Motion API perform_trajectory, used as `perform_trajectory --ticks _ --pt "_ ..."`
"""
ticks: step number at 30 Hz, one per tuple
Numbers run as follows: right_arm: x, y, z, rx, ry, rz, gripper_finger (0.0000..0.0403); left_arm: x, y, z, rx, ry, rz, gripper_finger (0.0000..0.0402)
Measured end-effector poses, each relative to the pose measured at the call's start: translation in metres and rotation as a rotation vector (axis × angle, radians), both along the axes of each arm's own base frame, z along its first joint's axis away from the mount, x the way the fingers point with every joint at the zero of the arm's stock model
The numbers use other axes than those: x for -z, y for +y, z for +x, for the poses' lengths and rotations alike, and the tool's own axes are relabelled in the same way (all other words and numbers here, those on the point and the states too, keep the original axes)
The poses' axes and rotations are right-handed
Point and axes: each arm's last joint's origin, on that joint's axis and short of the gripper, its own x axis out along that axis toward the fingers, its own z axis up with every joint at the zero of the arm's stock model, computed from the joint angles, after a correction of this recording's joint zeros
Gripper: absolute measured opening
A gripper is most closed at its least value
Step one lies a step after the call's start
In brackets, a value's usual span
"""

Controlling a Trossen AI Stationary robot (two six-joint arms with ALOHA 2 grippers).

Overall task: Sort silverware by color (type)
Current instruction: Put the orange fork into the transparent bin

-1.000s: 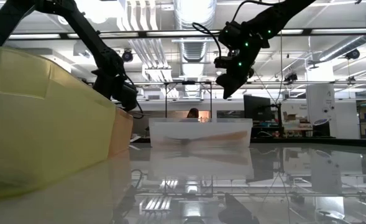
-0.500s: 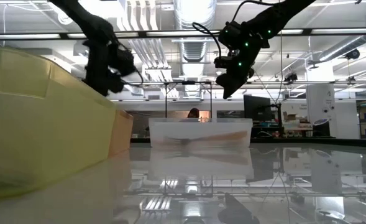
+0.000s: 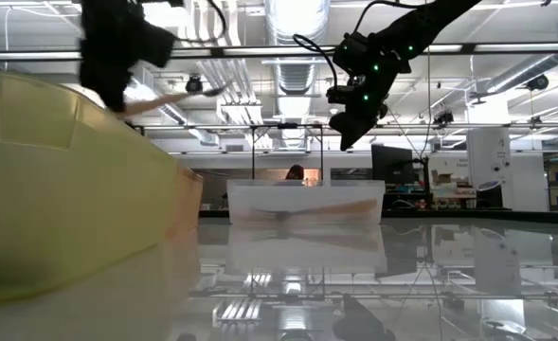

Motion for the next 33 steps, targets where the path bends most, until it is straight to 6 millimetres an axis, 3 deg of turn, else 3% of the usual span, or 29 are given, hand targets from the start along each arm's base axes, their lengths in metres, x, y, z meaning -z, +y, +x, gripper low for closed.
perform_trajectory --ticks 8,12,15,22,27,33 --pt "0.0 0.0 0.0 0.0 0.0 0.0 0.0148 0.003 -0.09 -0.015 0.022 0.035 -0.102 0.0082" --pt "0.0 0.0 0.0 0.0 0.0 0.0 0.0148 0.009 -0.125 -0.015 -0.014 0.026 -0.148 0.0063" --pt "0.0 0.0 0.0 0.0 0.0 0.0 0.0148 0.016 -0.138 -0.017 -0.029 0.044 -0.109 0.0045" --pt "0.0 0.0 0.0 0.0 0.0 -0.001 0.0148 0.02 -0.124 -0.004 0.023 -0.01 0.019 0.0045" --pt "0.0 0.0 0.0 0.0 0.0 0.0 0.0148 0.019 -0.089 0.021 0.025 -0.117 0.136 0.0045" --pt "0.0 0.0 0.0 0.0 0.0 0.0 0.0148 0.031 -0.033 0.053 0.089 -0.141 0.262 0.0045"
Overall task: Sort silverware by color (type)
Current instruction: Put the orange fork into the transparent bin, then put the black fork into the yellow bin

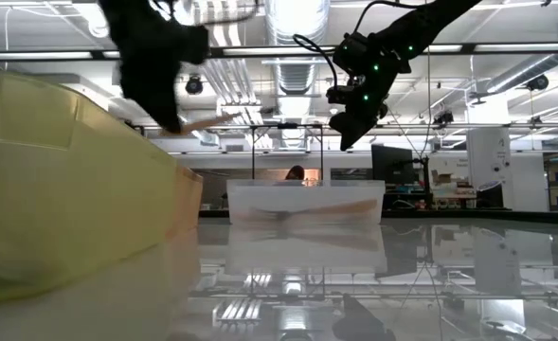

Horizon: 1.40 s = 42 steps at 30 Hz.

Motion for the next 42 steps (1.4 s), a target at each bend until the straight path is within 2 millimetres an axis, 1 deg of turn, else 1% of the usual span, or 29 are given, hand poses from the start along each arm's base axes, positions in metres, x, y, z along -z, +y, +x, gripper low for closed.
perform_trajectory --ticks 4,7,9,11,15,18,23,28,32,34,40,42 --pt "0.0 0.0 0.0 0.0 0.0 0.0 0.0148 0.011 0.041 0.019 0.01 -0.029 0.062 0.0045" --pt "0.0 0.0 0.0 0.0 0.0 0.0 0.0148 0.016 0.069 0.031 0.013 -0.037 0.053 0.0045" --pt "0.0 0.0 0.0 0.0 0.0 0.0 0.0148 0.017 0.084 0.038 0.016 -0.022 0.061 0.0045" --pt "0.0 0.0 0.0 0.0 0.0 0.0 0.0148 0.017 0.095 0.049 0.042 -0.003 0.095 0.0045" --pt "0.0 0.0 0.0 0.0 0.0 0.0 0.0148 0.019 0.107 0.072 0.128 0.096 0.164 0.0045" --pt "0.0 0.0 0.0 -0.001 0.0 0.0 0.0148 0.019 0.115 0.084 0.189 0.169 0.186 0.0045" --pt "0.0 0.0 0.0 0.0 0.0 0.0 0.0148 0.023 0.129 0.099 0.243 0.175 0.21 0.0045" --pt "0.0 0.0 0.0 0.0 0.0 0.0 0.0148 0.033 0.137 0.106 0.218 0.163 0.175 0.0048" --pt "0.0 0.0 0.0 0.0 0.0 0.0 0.0148 0.038 0.138 0.107 0.195 0.189 0.197 0.0095" --pt "0.0 0.0 0.0 0.0 0.0 0.0 0.0148 0.039 0.138 0.107 0.194 0.2 0.208 0.0111" --pt "0.0 0.0 0.0 0.0 0.0 0.0 0.0148 0.038 0.138 0.107 0.175 0.204 0.214 0.0115" --pt "0.0 0.0 0.0 0.0 0.0 0.0 0.0148 0.035 0.136 0.101 0.156 0.234 0.194 0.0114"
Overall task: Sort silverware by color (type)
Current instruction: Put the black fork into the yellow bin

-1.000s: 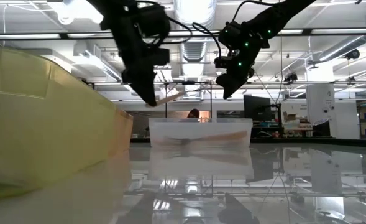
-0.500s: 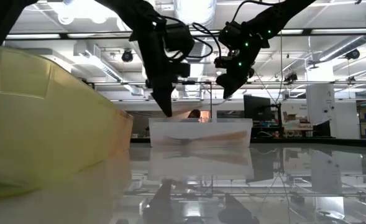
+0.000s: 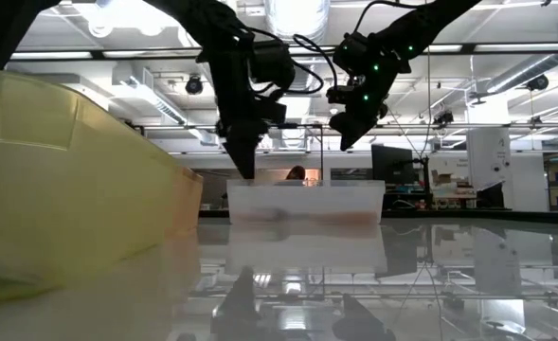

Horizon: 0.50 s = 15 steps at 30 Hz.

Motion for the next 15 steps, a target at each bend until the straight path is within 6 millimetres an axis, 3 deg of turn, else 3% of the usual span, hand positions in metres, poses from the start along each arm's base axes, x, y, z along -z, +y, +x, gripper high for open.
perform_trajectory --ticks 6,15 --pt "0.0 0.0 0.0 0.0 0.0 0.0 0.0148 -0.015 -0.016 -0.038 -0.122 0.069 -0.044 0.0114" --pt "0.0 0.0 0.0 0.0 0.0 0.0 0.0148 0.001 -0.025 -0.104 -0.26 -0.051 -0.02 0.0115"
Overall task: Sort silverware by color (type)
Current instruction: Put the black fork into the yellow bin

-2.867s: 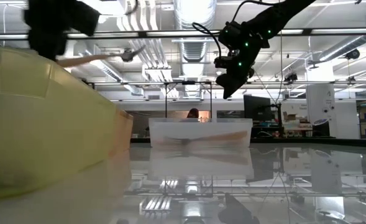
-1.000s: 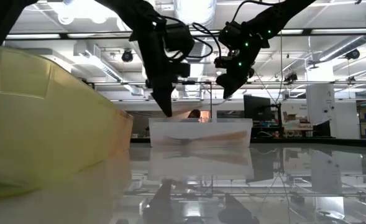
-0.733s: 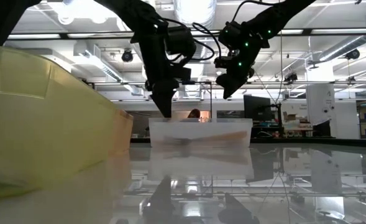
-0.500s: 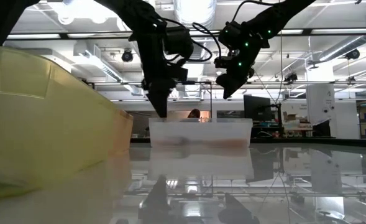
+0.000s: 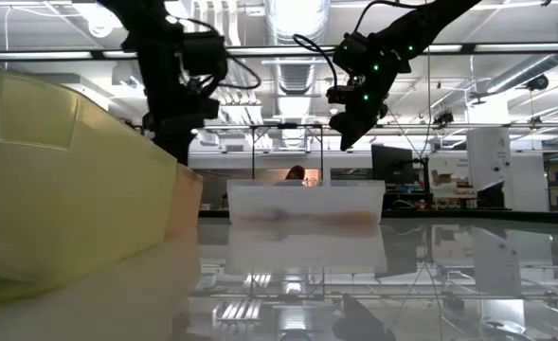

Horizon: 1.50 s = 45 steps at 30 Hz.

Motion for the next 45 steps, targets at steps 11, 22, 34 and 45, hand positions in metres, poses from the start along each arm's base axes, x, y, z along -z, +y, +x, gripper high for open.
perform_trajectory --ticks 11,22,34,45 --pt "0.0 0.0 0.0 0.0 0.0 0.0 0.0148 0.026 0.025 -0.024 -0.099 0.032 -0.109 0.0116" --pt "0.0 0.0 0.0 0.0 0.0 0.0 0.0148 0.057 0.054 -0.029 -0.234 0.086 -0.222 0.0116" --pt "0.0 0.0 0.0 0.0 0.0 0.0 0.0148 0.067 0.063 -0.029 -0.292 0.141 -0.217 0.014" --pt "0.0 0.0 0.0 0.0 0.0 0.0 0.0148 0.079 0.066 -0.028 -0.201 0.162 -0.302 0.009"
